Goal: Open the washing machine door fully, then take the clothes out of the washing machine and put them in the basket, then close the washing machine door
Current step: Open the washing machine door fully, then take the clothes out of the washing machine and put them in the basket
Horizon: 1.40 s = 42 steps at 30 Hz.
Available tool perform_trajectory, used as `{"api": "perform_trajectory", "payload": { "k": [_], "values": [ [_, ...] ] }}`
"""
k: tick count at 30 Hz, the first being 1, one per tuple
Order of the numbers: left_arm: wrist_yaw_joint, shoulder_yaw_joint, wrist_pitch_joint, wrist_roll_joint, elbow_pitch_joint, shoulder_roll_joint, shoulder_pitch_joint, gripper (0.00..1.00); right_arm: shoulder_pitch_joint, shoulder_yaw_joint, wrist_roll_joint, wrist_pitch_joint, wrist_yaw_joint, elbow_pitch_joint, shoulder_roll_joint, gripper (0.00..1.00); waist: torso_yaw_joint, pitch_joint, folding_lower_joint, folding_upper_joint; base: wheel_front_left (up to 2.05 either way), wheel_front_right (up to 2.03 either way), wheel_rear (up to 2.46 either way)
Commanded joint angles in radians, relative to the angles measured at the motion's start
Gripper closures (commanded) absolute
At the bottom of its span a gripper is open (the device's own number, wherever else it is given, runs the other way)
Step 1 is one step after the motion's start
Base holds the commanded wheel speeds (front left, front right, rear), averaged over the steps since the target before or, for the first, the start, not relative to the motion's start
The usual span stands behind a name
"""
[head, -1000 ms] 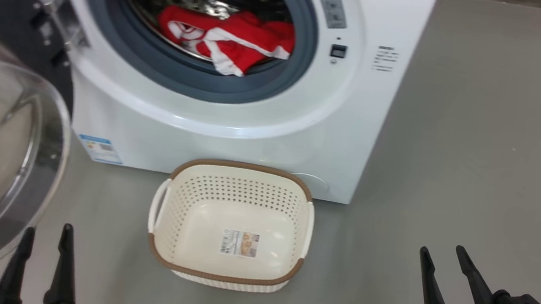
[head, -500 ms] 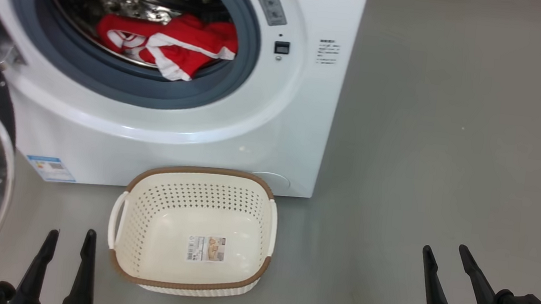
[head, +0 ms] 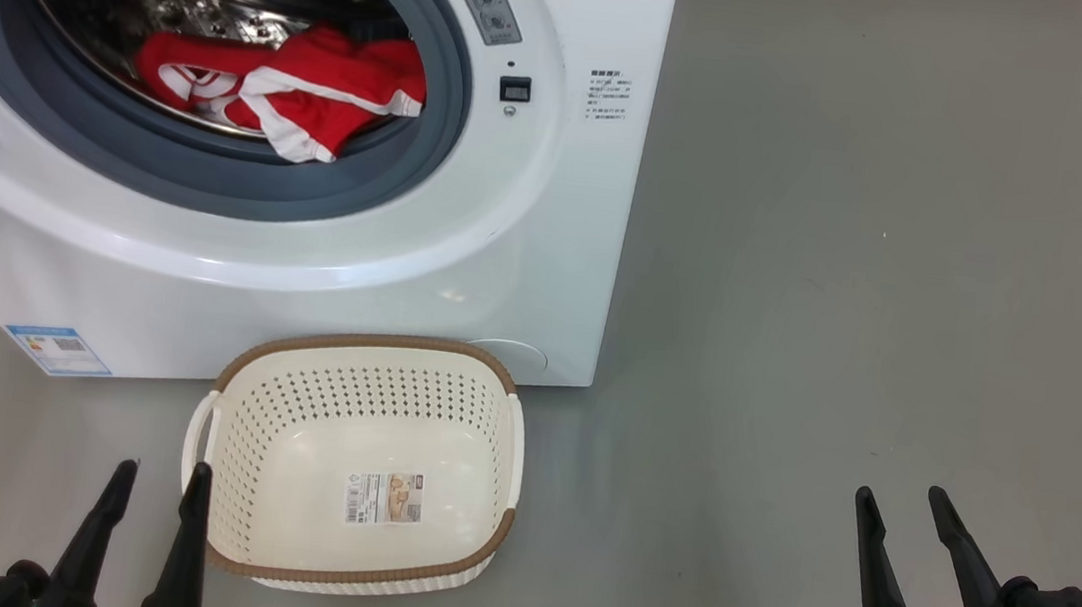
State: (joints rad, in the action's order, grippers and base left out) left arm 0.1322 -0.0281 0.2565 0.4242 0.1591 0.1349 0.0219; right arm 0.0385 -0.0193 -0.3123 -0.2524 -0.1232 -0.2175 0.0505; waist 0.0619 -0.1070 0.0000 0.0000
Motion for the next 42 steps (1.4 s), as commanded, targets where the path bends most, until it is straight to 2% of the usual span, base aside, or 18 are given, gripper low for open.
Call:
{"api": "perform_trajectory", "payload": {
  "k": [1,20,42],
  "values": [
    [-0.002,-0.026,0.005,-0.001,-0.025,0.021,-0.026,0.00,-0.020,0.018,-0.003,-0.009,-0.008,0.027,0.003,0.00,-0.001,0.000,0.0000,0.0000,0.00,0.00,0.00],
    [-0.002,-0.018,0.005,0.011,-0.028,0.031,-0.046,0.00,-0.031,0.022,0.000,-0.009,-0.008,0.029,0.001,0.00,-0.009,-0.010,0.0000,0.0000,0.08,-0.09,0.01],
    [-0.002,-0.016,0.005,0.007,-0.023,0.038,-0.067,0.00,-0.043,0.025,-0.003,-0.009,-0.008,0.033,0.000,0.00,-0.016,-0.034,0.0000,0.0000,1.13,-1.15,0.02]
  ]
}}
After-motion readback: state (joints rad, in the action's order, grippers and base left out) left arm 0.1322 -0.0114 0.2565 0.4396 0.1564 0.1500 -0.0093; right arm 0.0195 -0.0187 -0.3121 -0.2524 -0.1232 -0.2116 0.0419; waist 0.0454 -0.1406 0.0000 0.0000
